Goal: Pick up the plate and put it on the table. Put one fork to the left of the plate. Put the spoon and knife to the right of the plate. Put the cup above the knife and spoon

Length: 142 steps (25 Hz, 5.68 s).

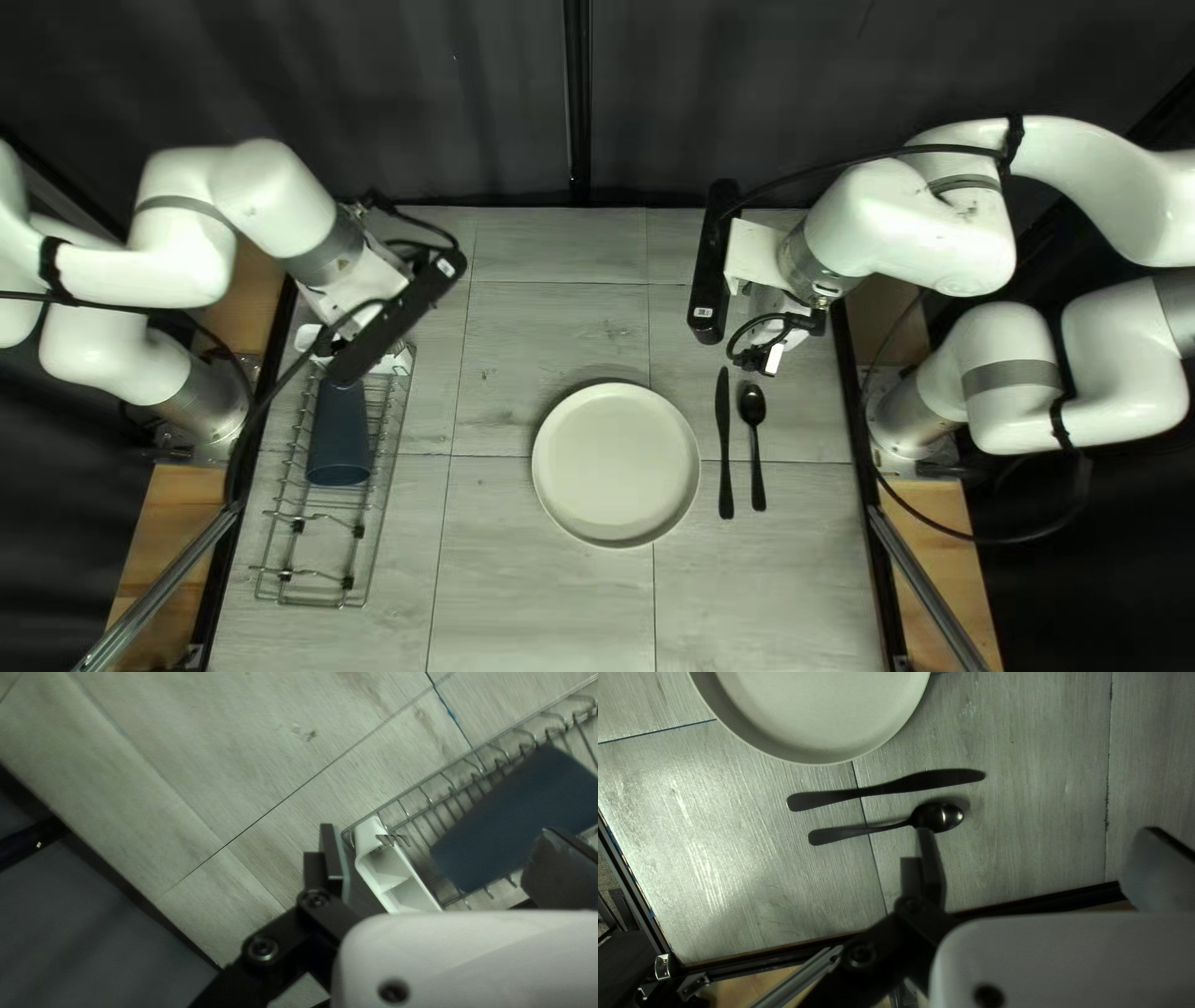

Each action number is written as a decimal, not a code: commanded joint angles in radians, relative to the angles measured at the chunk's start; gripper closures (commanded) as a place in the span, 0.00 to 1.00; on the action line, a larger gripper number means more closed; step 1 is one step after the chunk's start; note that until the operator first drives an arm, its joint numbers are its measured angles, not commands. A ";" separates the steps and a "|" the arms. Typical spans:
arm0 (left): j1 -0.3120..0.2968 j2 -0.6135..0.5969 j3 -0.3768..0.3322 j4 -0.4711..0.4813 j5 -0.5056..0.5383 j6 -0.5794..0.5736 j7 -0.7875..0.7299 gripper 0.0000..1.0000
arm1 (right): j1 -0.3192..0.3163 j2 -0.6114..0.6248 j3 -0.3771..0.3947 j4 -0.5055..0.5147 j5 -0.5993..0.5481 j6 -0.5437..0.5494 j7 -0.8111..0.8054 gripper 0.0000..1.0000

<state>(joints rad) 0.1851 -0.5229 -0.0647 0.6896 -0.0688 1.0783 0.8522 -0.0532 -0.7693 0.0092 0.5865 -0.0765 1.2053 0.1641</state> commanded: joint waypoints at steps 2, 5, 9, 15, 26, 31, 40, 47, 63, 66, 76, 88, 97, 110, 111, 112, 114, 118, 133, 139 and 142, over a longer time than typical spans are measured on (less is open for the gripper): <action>0.013 -0.006 0.031 -0.048 -0.018 -0.046 0.015 0.00 | 0.000 0.000 0.000 0.000 0.000 0.000 0.000 0.00; 0.024 -0.012 0.063 -0.128 -0.045 -0.135 0.029 0.00 | 0.000 0.000 0.000 0.000 0.000 0.000 0.000 0.00; 0.023 -0.027 0.088 -0.218 -0.083 -0.233 0.043 0.00 | 0.000 0.000 0.000 0.000 0.000 0.000 0.000 0.00; 0.004 -0.035 0.101 -0.282 -0.130 -0.325 0.057 0.00 | 0.000 0.000 0.000 0.000 0.000 0.000 0.000 0.00; -0.007 -0.055 0.126 -0.351 -0.152 -0.391 0.096 0.00 | 0.000 0.000 0.000 0.000 0.000 0.000 0.000 0.00; -0.015 -0.034 0.153 -0.354 -0.165 -0.388 0.136 0.00 | 0.000 0.000 0.000 0.000 0.000 0.000 0.000 0.00; -0.002 -0.032 0.141 -0.348 -0.191 -0.357 0.045 0.00 | 0.000 0.000 0.000 0.000 0.000 0.000 0.000 0.00; 0.002 -0.028 0.135 -0.348 -0.183 -0.363 0.039 0.11 | 0.000 0.000 0.000 0.000 0.000 0.000 0.000 0.00; 0.024 -0.142 0.018 -0.238 -0.115 -0.182 -0.129 1.00 | 0.000 0.000 0.000 0.000 0.000 0.000 0.000 0.00; 0.033 -0.163 0.005 -0.142 -0.113 -0.077 -0.181 1.00 | 0.000 0.000 0.000 0.000 0.000 0.000 0.000 0.00; 0.046 -0.098 0.049 -0.006 -0.109 -0.014 -0.153 1.00 | 0.000 0.000 0.000 0.000 0.000 0.000 0.000 0.00; 0.101 0.058 0.042 0.181 -0.187 0.078 -0.430 1.00 | 0.000 0.000 0.000 0.000 0.000 0.000 0.000 0.00; 0.140 0.130 -0.057 0.256 -0.245 0.110 -0.885 1.00 | 0.000 0.000 0.000 0.000 0.000 0.000 0.000 0.00; 0.170 0.180 -0.039 0.245 -0.433 0.083 -1.152 1.00 | 0.000 0.000 0.000 0.000 0.000 0.000 0.000 0.00; 0.170 0.180 -0.039 0.245 -0.433 0.083 -1.152 1.00 | 0.000 0.000 0.000 0.000 0.000 0.000 0.000 0.00; 0.170 0.180 -0.039 0.245 -0.433 0.083 -1.152 1.00 | 0.000 0.000 0.000 0.000 0.000 0.000 0.000 0.00; 0.181 0.185 -0.024 0.221 -0.475 0.057 -1.174 1.00 | 0.000 0.000 0.000 0.000 0.000 0.000 0.000 0.00; 0.212 0.145 -0.112 0.148 -0.525 -0.051 -1.609 1.00 | 0.000 0.000 0.000 0.000 0.000 0.000 0.000 0.00; 0.230 0.335 -0.213 0.282 -0.392 0.000 -1.977 1.00 | 0.000 0.000 0.000 0.000 0.000 0.000 0.000 0.00; 0.230 0.335 -0.213 0.282 -0.392 0.000 -1.977 1.00 | 0.000 0.000 0.000 0.000 0.000 0.000 0.000 0.00; 0.225 0.373 -0.226 0.263 -0.398 -0.041 -2.014 1.00 | 0.000 0.000 0.000 0.000 0.000 0.000 0.000 0.00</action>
<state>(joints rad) 0.4147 -0.1770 -0.2785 0.9661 -0.4690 1.0665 -1.1309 -0.0532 -0.7693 0.0092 0.5865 -0.0765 1.2053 0.1641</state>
